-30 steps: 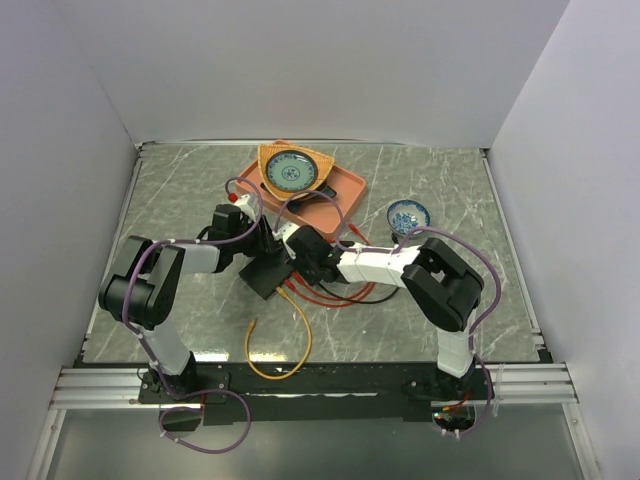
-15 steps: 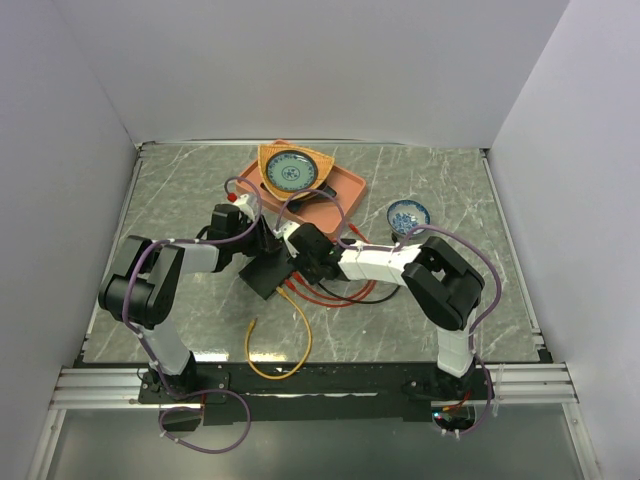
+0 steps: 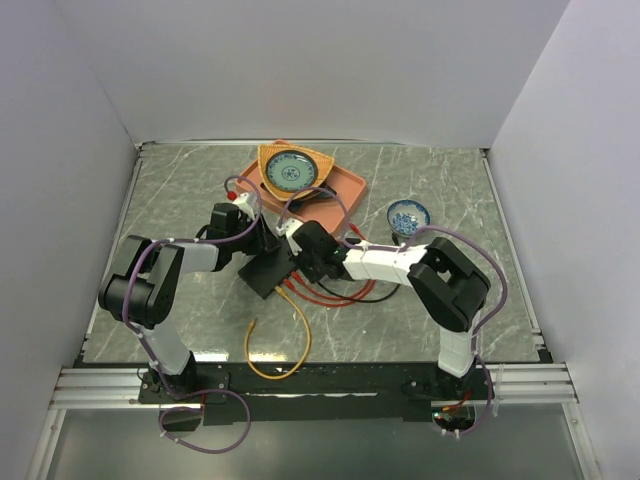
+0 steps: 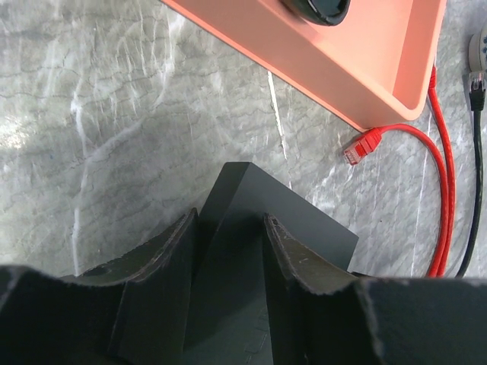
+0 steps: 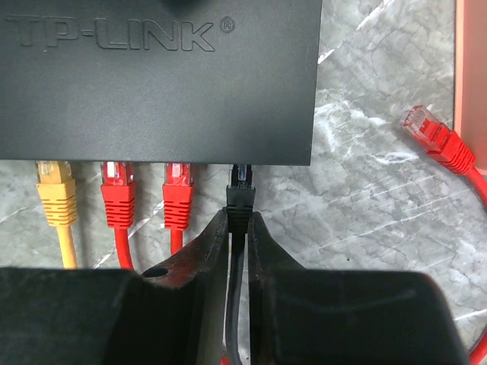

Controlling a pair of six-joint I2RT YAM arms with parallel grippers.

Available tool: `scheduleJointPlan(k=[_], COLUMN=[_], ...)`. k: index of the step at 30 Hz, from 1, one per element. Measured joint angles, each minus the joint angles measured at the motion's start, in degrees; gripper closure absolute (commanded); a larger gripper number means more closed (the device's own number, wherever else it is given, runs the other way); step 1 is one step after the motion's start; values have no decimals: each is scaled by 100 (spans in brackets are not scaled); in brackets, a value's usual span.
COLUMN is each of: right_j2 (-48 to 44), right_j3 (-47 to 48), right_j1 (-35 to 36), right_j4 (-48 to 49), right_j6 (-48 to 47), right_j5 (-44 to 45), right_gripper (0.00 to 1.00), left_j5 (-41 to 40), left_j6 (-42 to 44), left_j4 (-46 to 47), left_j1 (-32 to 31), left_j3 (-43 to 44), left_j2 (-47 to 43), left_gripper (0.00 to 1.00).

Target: Insert the plug into the switch port

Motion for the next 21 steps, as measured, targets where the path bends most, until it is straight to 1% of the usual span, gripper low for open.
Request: scheduleJointPlan(k=[10,17,21], right_j2=[-122,-44,70], right_j3=[-57,-57,-57], right_j1=[-42,-42,-46], right_j4=[94,184,313], right_j6=[20,247,374], right_j5=[-188,-184,-118], right_gripper=[100,100,100], left_j5=[15,17,50], left_j6=[50,162,232], left_j4=[94,140,162], left_j1=[20,28,50], left_j3=[26,44,83], left_j2=[28,59,105], left_gripper=[70,79,80])
